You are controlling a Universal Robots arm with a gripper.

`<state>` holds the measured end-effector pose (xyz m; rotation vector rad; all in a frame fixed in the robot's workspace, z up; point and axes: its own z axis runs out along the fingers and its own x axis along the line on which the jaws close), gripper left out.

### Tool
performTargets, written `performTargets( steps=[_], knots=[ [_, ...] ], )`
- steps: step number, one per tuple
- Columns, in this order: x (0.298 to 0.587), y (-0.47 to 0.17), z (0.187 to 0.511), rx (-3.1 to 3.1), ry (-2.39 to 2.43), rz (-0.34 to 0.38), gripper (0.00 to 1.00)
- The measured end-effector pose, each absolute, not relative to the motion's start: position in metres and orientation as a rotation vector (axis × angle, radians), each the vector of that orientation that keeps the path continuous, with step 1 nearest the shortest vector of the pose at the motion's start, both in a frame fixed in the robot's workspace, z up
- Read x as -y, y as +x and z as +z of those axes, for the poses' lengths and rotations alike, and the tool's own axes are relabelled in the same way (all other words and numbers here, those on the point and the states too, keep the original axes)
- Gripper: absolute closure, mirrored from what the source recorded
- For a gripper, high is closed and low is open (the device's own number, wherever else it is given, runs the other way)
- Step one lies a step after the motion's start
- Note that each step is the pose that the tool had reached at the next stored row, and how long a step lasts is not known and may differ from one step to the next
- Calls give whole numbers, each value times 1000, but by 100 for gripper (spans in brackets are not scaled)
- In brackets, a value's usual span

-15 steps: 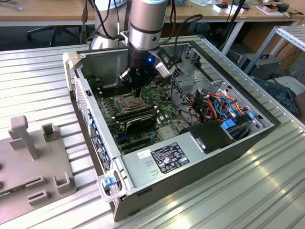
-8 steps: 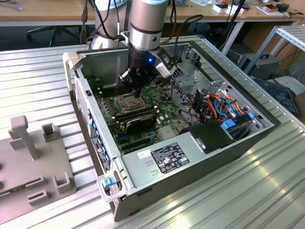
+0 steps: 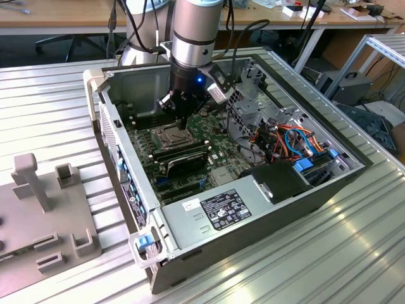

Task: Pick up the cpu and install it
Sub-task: 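Install the second cpu locking lever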

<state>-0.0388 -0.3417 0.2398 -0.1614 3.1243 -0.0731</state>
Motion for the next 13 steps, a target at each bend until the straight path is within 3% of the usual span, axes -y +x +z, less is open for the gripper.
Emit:
performTargets(
  steps=[13],
  knots=[
    [362,-39,240,-3124,-162,-73,89]
  ],
)
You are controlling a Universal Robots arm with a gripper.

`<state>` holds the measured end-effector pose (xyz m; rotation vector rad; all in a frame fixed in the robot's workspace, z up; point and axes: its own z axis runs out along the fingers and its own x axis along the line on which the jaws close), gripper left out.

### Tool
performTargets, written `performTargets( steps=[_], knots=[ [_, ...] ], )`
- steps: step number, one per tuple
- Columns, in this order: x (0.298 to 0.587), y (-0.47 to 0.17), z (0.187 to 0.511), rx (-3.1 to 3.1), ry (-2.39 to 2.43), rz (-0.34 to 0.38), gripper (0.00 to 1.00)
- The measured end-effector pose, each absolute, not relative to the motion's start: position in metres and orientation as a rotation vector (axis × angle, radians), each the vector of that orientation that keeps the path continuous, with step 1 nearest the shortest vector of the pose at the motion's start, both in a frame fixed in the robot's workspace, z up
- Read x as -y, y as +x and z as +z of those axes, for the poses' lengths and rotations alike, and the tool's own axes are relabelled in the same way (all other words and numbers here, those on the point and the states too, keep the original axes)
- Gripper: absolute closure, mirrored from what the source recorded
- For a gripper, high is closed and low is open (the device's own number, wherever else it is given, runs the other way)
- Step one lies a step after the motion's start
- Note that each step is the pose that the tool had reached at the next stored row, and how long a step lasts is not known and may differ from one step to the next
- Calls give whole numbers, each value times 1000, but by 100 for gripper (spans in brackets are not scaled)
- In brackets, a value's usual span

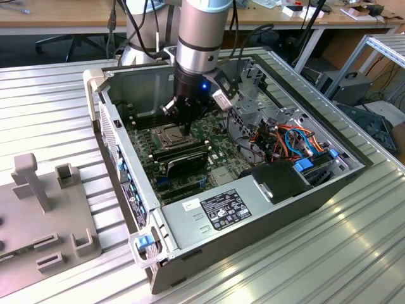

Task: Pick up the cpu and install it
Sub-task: 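Install the second cpu locking lever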

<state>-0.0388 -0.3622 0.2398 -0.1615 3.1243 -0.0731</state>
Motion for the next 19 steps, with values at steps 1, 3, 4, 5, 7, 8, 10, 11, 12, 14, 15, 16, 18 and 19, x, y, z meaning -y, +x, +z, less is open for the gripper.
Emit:
performTargets(
  steps=[1,3,4,5,7,8,10,11,12,14,15,16,18,19],
  knots=[
    [363,-39,240,-3124,-161,-73,89],
    [363,-42,240,-3124,-162,-73,89],
    [364,-54,239,-3121,-161,-73,89],
    [365,-70,238,-3118,-161,-73,89],
    [365,-78,225,-3118,-161,-73,89],
    [365,-79,223,-3118,-161,-73,89],
    [365,-79,221,-3118,-161,-73,89],
    [365,-79,221,-3118,-161,-73,89],
    [365,-79,220,-3118,-161,-74,89],
    [365,-80,220,-3119,-161,-74,89],
    [365,-80,220,-3118,-161,-74,89],
    [365,-80,219,-3118,-161,-73,89],
    [365,-81,217,-3118,-161,-73,89],
    [365,-81,217,-3118,-161,-73,89]
  ],
)
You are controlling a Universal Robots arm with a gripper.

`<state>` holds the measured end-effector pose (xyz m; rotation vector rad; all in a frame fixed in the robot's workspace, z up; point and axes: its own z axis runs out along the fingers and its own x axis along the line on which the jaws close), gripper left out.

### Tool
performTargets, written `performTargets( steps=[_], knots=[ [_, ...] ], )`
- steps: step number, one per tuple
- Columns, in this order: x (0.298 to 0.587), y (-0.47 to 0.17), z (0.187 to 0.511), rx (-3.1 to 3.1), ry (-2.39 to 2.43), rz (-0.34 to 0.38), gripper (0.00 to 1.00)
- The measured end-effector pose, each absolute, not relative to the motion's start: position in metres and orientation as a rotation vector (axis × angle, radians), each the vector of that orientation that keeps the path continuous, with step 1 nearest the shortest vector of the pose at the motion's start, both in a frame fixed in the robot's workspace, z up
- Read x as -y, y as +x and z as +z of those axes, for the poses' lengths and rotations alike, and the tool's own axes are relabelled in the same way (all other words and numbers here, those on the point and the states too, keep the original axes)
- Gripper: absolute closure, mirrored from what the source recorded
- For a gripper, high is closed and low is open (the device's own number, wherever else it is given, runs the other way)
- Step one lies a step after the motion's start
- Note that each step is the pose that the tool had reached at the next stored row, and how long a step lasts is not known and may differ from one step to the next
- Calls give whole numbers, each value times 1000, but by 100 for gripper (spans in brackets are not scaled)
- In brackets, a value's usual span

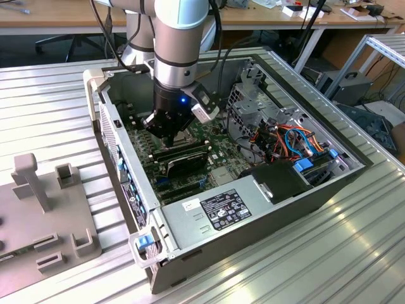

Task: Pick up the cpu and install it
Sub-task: 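Install the second cpu locking lever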

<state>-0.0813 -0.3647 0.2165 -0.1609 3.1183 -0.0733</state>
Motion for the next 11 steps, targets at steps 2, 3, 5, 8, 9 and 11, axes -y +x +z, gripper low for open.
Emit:
performTargets(
  steps=[2,3,5,8,9,11],
  knots=[
    [365,-82,214,-3118,-161,-73,89],
    [365,-83,213,-3118,-161,-73,89],
    [365,-83,212,-3119,-161,-74,89],
    [365,-83,210,-3118,-161,-73,89],
    [365,-83,210,-3118,-161,-74,89],
    [365,-83,210,-3119,-161,-74,89]
  ],
)
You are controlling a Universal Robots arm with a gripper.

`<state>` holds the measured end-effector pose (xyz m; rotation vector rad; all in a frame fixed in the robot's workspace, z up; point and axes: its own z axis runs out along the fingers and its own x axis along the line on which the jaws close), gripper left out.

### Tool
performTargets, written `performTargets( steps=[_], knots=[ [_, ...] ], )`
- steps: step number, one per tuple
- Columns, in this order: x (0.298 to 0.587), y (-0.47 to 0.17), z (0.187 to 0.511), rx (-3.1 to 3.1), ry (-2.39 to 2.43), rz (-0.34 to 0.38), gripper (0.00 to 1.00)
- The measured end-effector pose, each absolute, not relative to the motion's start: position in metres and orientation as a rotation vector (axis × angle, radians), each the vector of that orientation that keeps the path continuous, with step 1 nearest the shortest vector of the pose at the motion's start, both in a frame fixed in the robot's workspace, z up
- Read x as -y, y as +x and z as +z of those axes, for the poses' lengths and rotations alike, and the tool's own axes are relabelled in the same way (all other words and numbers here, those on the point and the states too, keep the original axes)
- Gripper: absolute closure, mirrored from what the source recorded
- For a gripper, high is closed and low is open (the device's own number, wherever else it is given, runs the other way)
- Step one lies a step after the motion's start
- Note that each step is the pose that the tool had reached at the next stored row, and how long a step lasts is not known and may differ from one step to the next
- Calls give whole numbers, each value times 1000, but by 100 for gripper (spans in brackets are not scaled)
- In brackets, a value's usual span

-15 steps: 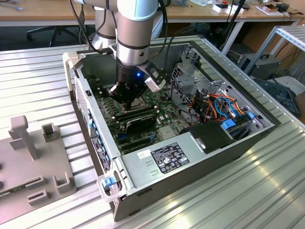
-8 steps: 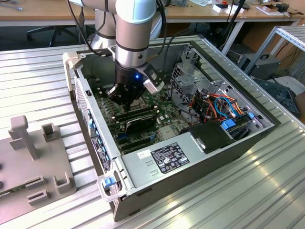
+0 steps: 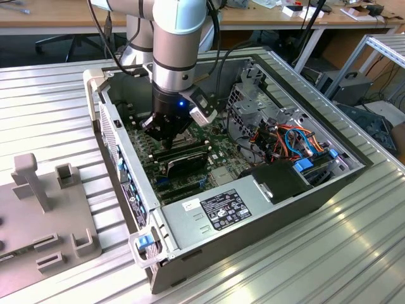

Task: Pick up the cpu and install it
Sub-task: 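Install the second cpu locking lever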

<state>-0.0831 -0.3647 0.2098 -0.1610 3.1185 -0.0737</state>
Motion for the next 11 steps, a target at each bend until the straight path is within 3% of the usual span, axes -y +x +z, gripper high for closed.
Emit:
performTargets(
  steps=[11],
  knots=[
    [364,-85,206,-3118,-161,-69,89]
  ],
)
